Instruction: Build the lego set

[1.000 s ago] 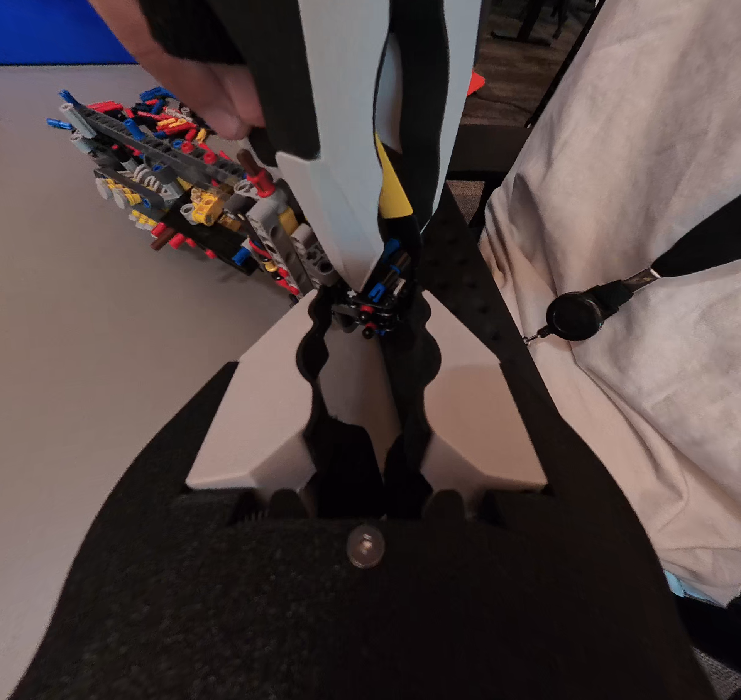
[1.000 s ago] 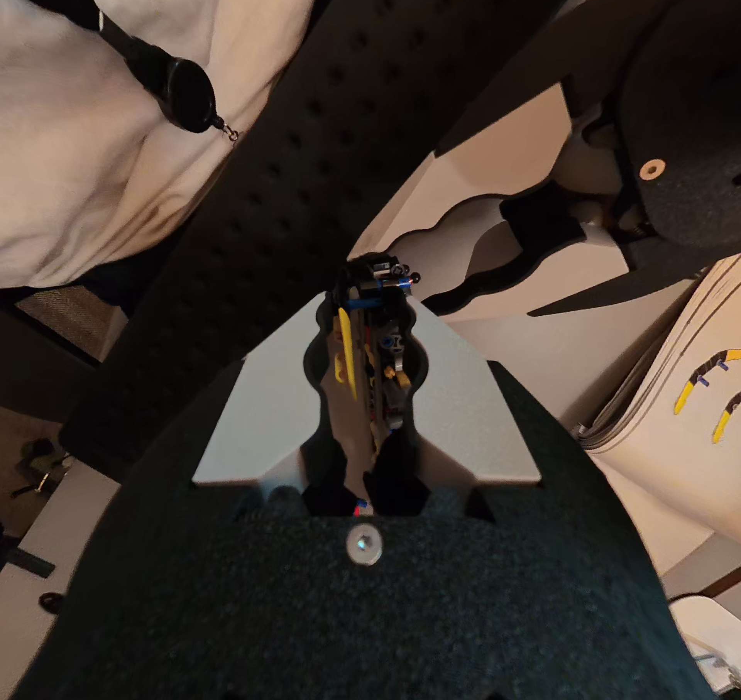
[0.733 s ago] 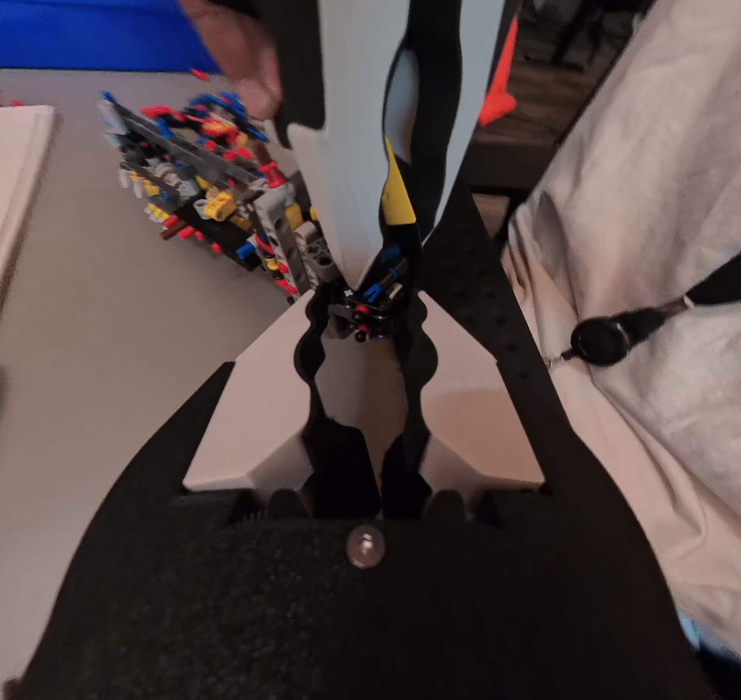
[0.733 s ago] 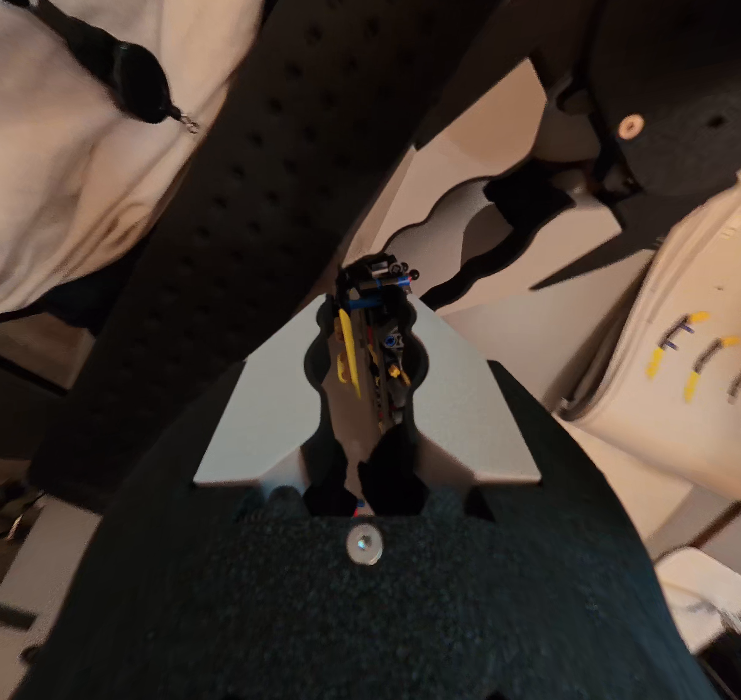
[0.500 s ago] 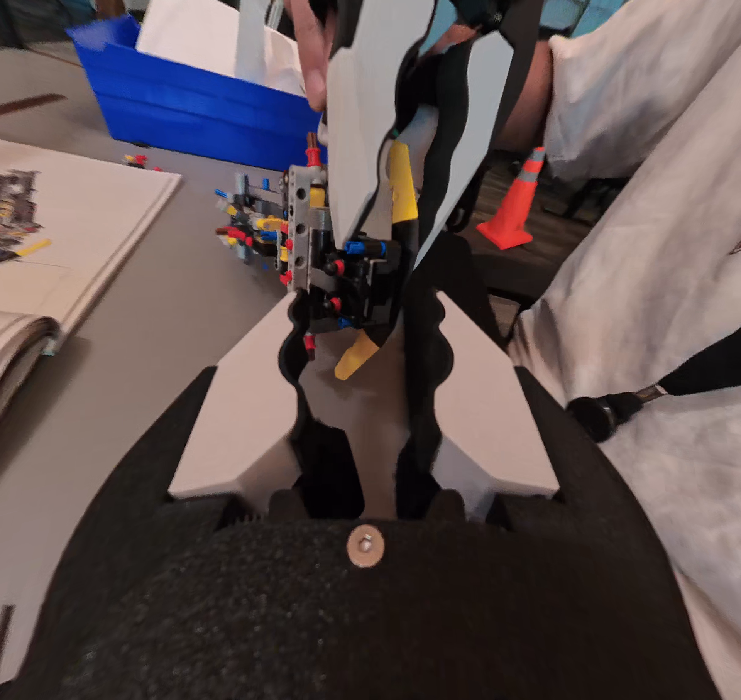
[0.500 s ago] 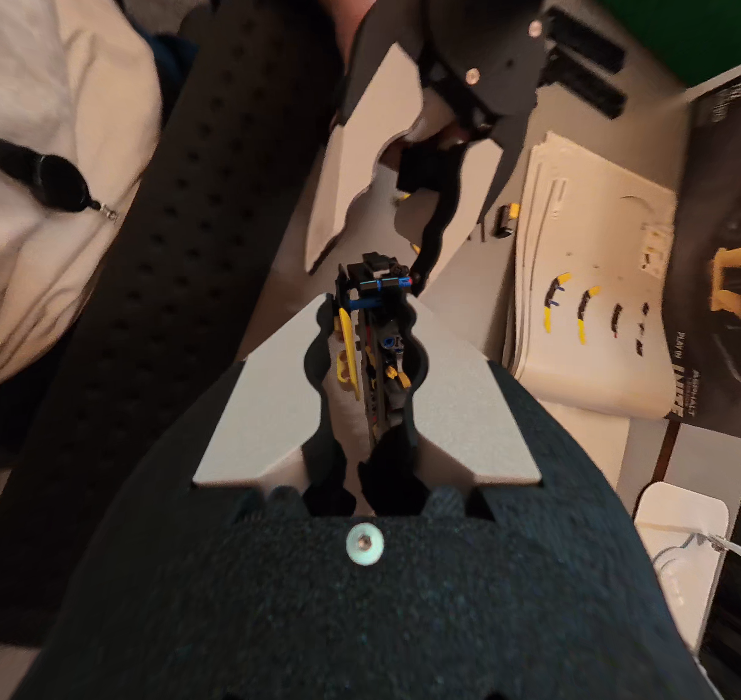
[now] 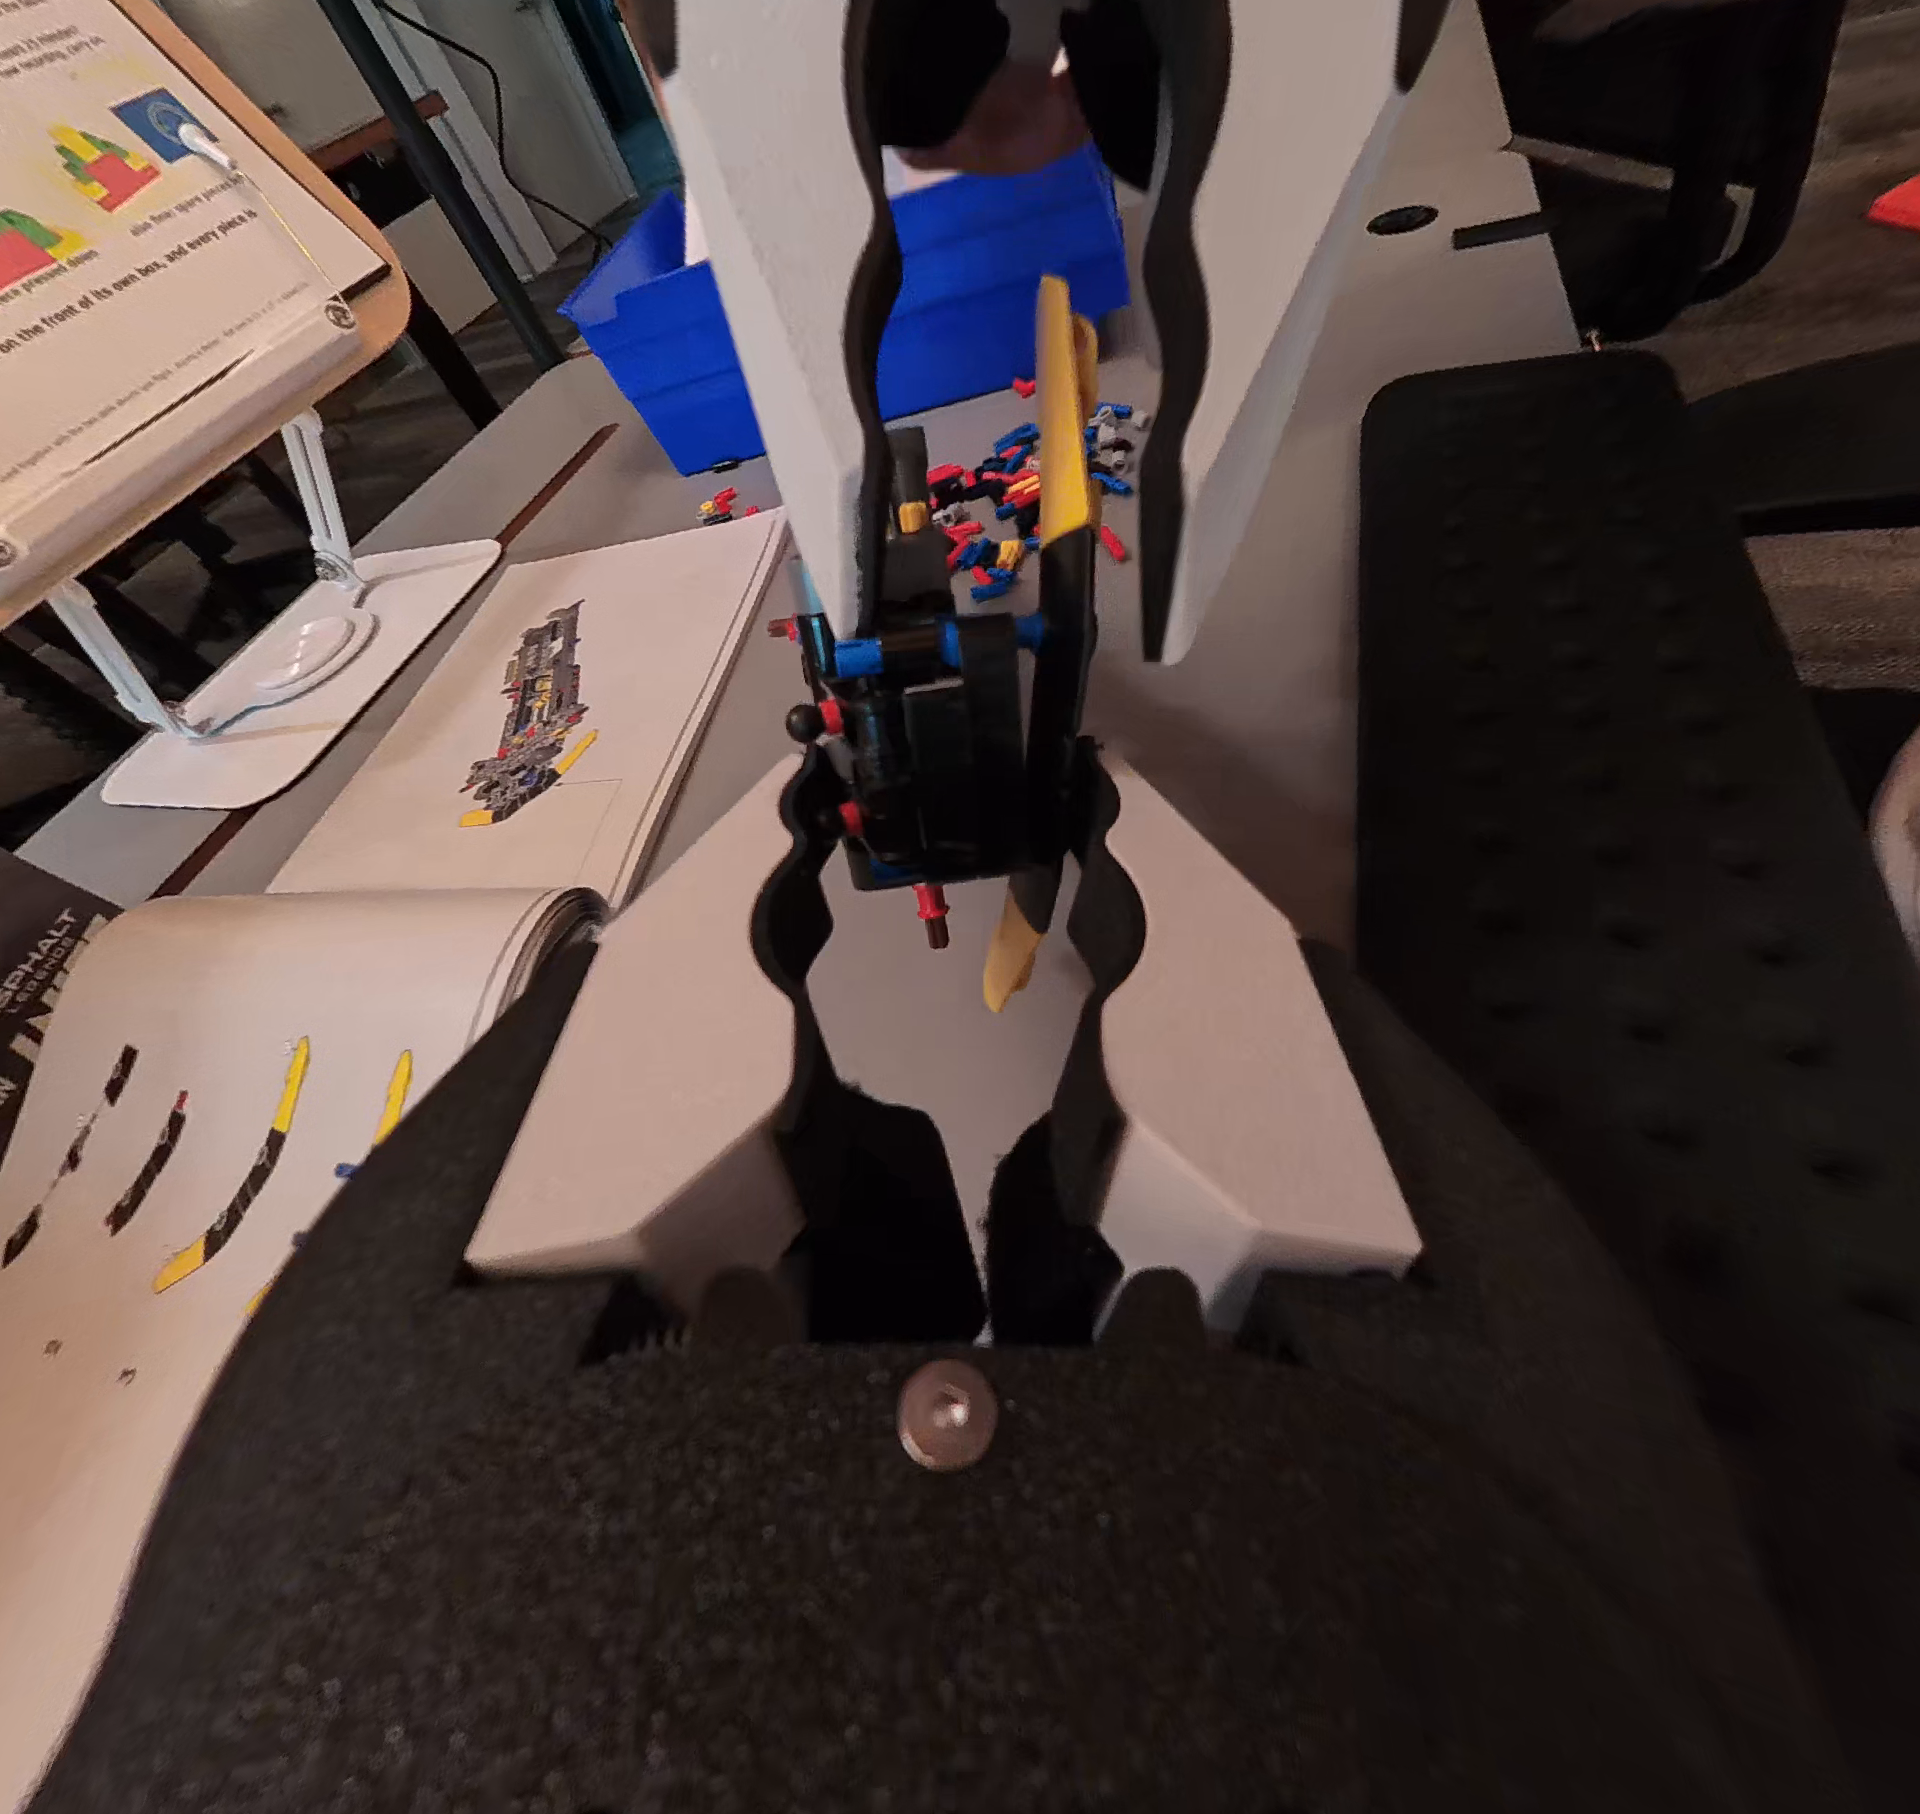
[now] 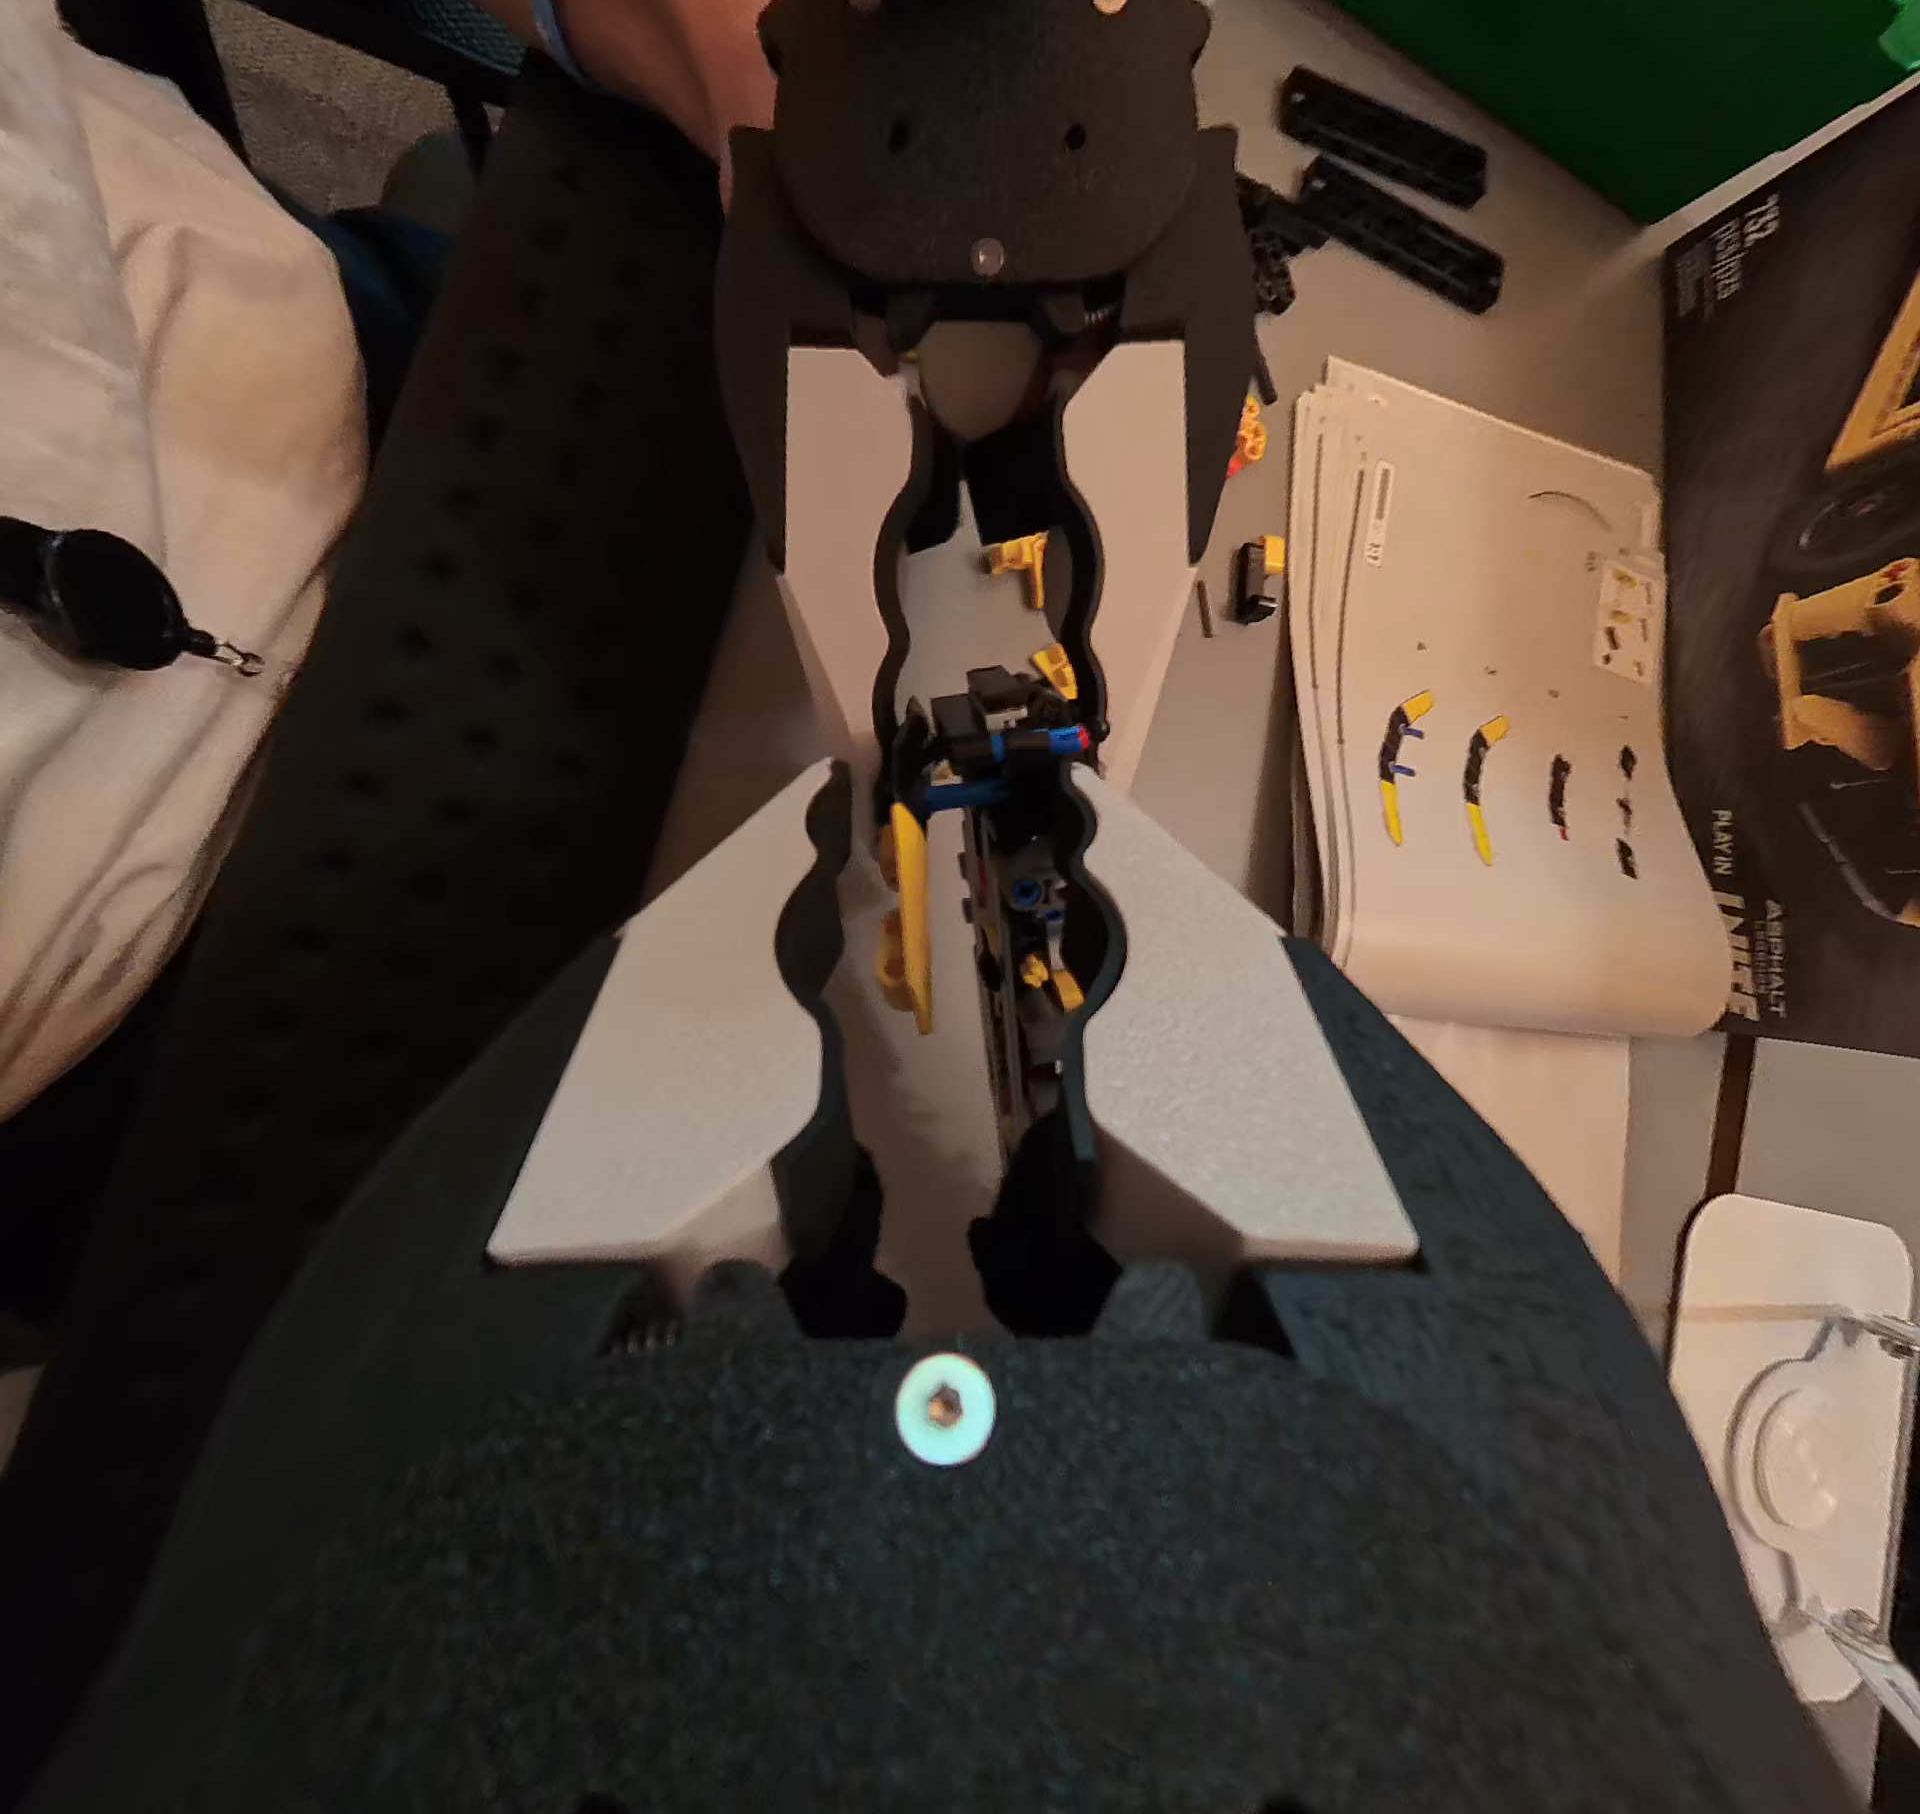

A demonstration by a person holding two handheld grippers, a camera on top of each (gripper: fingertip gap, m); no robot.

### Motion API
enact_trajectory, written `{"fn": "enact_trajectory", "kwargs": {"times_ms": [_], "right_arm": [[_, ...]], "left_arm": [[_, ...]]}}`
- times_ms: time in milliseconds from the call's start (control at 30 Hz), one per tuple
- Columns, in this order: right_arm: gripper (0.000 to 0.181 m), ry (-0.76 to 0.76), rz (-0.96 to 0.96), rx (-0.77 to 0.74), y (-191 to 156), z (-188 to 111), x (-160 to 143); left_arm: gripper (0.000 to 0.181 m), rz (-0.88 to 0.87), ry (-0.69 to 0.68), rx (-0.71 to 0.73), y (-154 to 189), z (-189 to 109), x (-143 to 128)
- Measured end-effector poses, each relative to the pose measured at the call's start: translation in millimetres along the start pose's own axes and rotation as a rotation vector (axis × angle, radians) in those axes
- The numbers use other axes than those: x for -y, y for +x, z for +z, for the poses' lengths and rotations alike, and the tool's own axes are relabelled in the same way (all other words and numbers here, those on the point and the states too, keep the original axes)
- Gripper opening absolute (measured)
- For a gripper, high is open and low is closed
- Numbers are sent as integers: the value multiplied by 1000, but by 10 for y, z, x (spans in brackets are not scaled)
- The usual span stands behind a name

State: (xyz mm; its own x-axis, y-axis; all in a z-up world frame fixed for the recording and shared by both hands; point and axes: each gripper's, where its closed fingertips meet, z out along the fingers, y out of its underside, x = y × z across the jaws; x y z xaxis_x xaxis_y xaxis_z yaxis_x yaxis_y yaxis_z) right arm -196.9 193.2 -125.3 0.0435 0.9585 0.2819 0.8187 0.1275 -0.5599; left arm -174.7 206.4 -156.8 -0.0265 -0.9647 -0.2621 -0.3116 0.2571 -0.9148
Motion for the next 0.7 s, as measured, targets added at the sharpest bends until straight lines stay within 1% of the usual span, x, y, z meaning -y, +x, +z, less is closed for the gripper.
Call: {"fn": "enact_trajectory", "kwargs": {"times_ms": [167, 200, 267, 433, 567, 600, 700], "right_arm": [[44, -18, -20, 34, -2, -40, 56], [43, -1, -25, 39, 7, -74, 97], [33, 29, -21, 16, 87, -129, 167], [33, -70, -61, 59, 65, -20, 85], [29, -102, -26, 143, 25, 2, 79], [24, -123, -21, 149, 37, 13, 54], [24, -142, -11, 187, 23, 26, 41]], "left_arm": [[43, 36, -13, 21, -17, 0, -27], [43, 45, -16, 24, -14, 5, -35], [43, 46, -19, 19, 2, 10, -38], [43, 43, -17, 9, 20, 12, -28], [43, 54, -19, 9, 30, 8, -24], [43, 61, -12, 7, 41, 7, -9], [43, 68, -19, 6, 57, 8, -14]]}}
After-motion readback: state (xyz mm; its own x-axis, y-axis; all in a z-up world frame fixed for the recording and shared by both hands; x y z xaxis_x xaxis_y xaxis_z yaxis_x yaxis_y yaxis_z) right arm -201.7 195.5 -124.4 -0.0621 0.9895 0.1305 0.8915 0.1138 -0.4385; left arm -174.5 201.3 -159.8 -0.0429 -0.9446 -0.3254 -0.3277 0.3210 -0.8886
